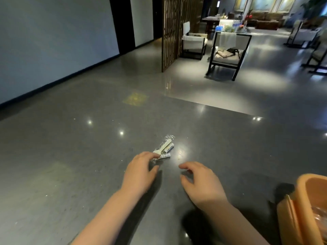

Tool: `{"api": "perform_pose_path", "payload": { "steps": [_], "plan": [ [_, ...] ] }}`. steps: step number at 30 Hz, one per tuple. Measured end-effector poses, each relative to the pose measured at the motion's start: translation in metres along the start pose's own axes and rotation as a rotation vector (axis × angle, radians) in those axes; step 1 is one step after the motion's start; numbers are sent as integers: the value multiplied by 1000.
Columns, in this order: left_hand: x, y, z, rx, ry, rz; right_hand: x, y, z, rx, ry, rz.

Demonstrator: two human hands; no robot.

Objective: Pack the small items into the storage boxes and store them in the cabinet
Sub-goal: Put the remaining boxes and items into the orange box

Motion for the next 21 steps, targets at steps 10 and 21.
{"api": "perform_pose_path", "payload": {
  "steps": [10,21],
  "plan": [
    [-18,40,73,53,40,103,-8,25,131,82,137,14],
    [-42,34,71,115,46,78,5,22,148,-20,174,-16]
  ]
}}
Point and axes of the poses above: each hand's wrist, its own z-axis towards the middle knuckle, its own y-axis out of the palm, x = y × z, the point moved 1 cm from there along z, towards the middle knuckle, and after that the axes turned 5 degrees about -x, right-handed, at the moved point
